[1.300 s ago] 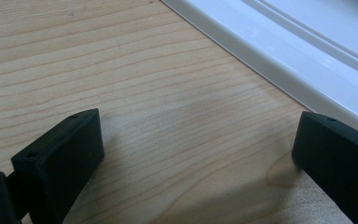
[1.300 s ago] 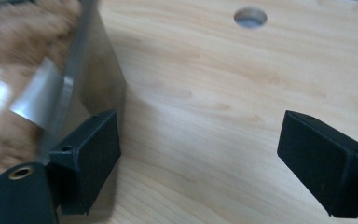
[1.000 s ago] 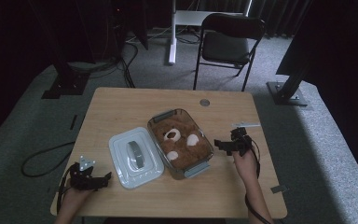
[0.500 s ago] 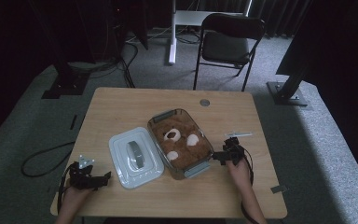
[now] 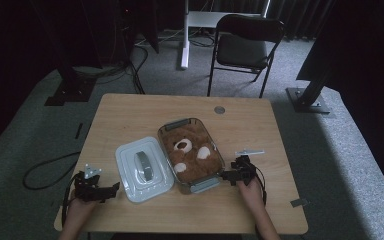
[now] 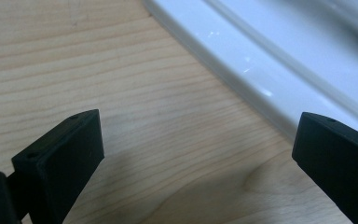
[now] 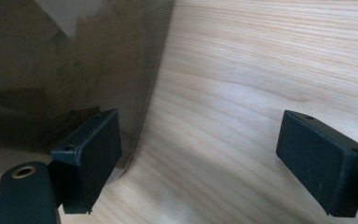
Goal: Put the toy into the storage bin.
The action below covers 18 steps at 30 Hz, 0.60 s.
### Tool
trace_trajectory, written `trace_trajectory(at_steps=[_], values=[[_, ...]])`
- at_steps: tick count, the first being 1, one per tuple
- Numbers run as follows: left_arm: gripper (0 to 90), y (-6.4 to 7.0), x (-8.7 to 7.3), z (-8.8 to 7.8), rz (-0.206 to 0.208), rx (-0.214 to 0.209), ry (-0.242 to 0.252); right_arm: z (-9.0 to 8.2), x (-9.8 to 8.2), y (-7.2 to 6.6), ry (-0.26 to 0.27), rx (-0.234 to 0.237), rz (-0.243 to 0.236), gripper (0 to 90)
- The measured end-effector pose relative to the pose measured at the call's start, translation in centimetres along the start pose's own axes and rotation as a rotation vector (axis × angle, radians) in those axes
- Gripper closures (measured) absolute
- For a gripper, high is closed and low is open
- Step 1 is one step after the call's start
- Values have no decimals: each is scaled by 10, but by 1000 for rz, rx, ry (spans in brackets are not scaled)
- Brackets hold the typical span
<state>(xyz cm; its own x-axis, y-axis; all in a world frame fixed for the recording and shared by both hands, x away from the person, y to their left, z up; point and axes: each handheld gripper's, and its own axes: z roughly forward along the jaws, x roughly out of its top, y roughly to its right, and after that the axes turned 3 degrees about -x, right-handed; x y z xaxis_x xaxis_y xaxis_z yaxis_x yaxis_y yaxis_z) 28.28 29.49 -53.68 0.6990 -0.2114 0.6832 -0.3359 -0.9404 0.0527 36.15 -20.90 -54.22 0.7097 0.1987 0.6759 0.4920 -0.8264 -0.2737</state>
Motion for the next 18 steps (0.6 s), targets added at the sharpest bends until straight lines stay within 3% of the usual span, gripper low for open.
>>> trace_trajectory(at_steps=[7,18], values=[[29,8,9,-4,4,9,1,9,-6,-20,-7,43,-42,132],[29,20,22,-1,28,-22,13,18,-10,-49,-9,65,-96,133]])
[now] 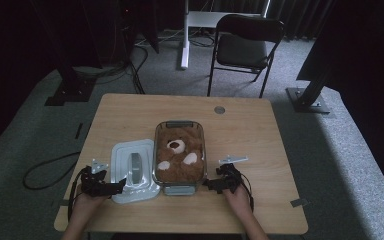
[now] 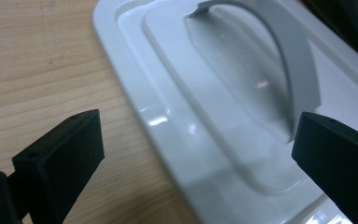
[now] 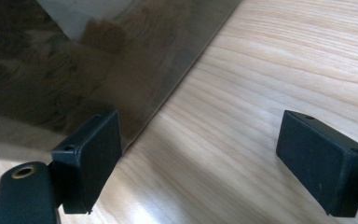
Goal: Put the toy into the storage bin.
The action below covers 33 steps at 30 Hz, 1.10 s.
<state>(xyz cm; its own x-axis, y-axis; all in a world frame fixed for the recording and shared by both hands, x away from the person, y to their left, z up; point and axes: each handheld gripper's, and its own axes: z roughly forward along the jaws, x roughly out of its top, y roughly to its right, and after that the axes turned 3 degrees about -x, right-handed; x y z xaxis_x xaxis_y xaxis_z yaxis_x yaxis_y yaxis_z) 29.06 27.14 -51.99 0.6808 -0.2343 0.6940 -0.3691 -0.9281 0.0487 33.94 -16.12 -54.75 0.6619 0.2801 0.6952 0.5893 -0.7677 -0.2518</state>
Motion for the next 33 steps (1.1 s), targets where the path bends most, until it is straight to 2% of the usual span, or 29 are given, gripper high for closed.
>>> trace_trajectory(at_steps=[6,8,11,13,15,20,24,26,27,29,30,33], values=[[29,11,11,9,9,-18,11,4,0,-6,-1,17,-18,132],[29,16,15,13,8,-28,18,4,1,-6,2,5,-9,132],[29,21,21,20,10,-33,16,2,4,-7,34,-19,21,132],[29,24,24,24,8,-34,20,1,6,-6,44,-27,20,132],[29,26,25,29,-2,-31,22,1,6,-6,41,-19,22,132],[29,28,23,35,0,-29,10,1,3,-8,29,-9,19,133],[29,26,22,36,-2,-23,4,3,2,-9,24,33,23,133],[29,24,21,36,-1,-20,2,7,1,-13,20,62,-5,133],[29,24,21,36,-2,-19,2,10,0,-18,5,84,-44,133],[29,23,21,37,-6,-13,2,14,-2,-24,-18,85,-85,130],[29,22,21,38,-13,-12,3,14,-2,-25,-13,80,-89,130],[47,22,22,39,-17,-9,9,12,-2,-22,-6,75,-59,130]])
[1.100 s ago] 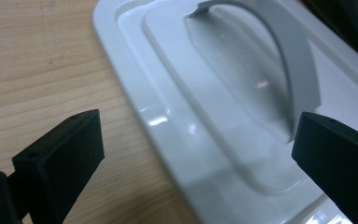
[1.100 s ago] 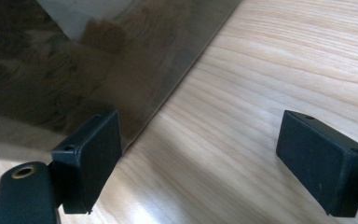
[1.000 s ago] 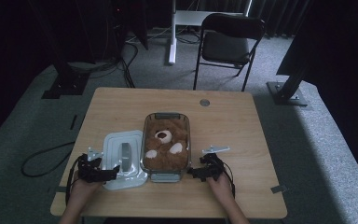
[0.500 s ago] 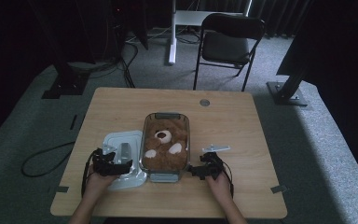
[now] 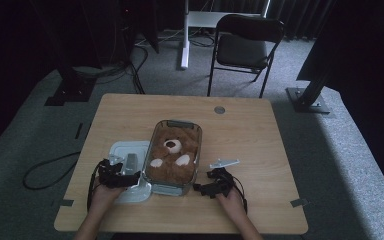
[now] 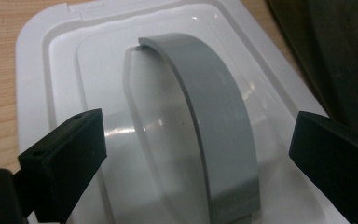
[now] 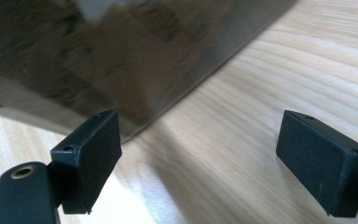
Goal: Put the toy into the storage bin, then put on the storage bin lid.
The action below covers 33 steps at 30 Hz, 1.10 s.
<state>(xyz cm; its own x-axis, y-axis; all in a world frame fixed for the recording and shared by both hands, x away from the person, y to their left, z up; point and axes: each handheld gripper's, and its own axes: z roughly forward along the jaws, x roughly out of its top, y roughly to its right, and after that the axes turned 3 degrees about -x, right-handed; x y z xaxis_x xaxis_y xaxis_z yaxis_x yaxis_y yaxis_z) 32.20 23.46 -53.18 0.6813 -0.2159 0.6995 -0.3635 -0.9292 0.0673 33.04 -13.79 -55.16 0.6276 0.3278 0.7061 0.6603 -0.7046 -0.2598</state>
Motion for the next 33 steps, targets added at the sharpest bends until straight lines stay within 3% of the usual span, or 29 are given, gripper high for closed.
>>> trace_trajectory(at_steps=[6,8,10,17,21,23,26,33], values=[[74,1,2,1,-7,7,18,-9,0,3,43,-41,19,131],[146,1,2,0,-9,6,31,-10,0,4,47,-43,22,130],[147,1,3,0,-13,0,34,-11,0,5,50,-45,22,130],[156,4,4,9,-12,1,1,-11,2,3,54,-52,18,130],[257,5,3,10,-8,18,16,-11,2,3,54,-51,20,130],[367,4,2,9,-6,24,34,-12,2,3,56,-54,21,130],[429,4,2,6,-5,34,47,-13,1,5,57,-54,23,131],[627,4,2,6,-7,19,47,-15,2,6,64,-58,30,131]])
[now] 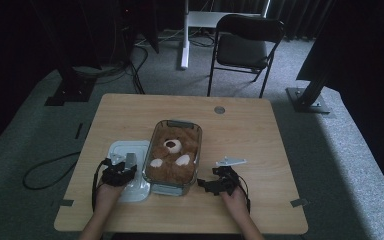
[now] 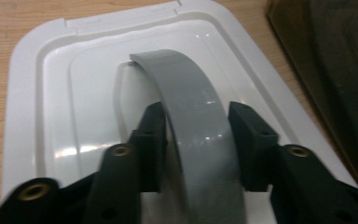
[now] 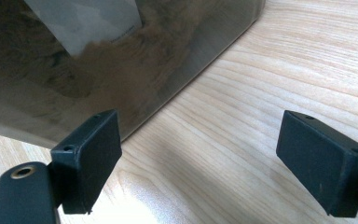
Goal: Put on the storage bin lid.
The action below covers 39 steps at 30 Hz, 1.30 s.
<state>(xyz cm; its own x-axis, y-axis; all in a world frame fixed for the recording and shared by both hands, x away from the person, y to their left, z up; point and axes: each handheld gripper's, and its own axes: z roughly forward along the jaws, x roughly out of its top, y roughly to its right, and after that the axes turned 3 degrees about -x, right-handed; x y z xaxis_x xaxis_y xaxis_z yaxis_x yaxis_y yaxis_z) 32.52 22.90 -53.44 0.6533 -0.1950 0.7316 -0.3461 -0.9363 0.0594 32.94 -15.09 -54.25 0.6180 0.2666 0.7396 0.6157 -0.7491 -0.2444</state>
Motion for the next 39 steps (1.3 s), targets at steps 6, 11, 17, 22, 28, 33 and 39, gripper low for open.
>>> trace_trajectory(at_steps=[6,11,17,22,28,33,39], values=[[678,-9,-1,-2,-46,-39,11,-1,0,2,-2,2,7,131],[687,-14,1,-11,-54,-15,35,0,0,1,6,18,9,131],[688,-20,9,-38,-52,-50,97,4,1,-5,11,61,-9,130],[688,-25,19,-62,-49,-63,141,8,1,-11,9,65,-18,129],[688,-29,38,-94,-28,-107,183,12,1,-15,9,59,-26,129],[688,-25,51,-111,-7,-124,235,18,4,-23,11,70,-46,129],[688,-12,65,-113,32,-212,254,28,6,-35,20,68,-58,129]])
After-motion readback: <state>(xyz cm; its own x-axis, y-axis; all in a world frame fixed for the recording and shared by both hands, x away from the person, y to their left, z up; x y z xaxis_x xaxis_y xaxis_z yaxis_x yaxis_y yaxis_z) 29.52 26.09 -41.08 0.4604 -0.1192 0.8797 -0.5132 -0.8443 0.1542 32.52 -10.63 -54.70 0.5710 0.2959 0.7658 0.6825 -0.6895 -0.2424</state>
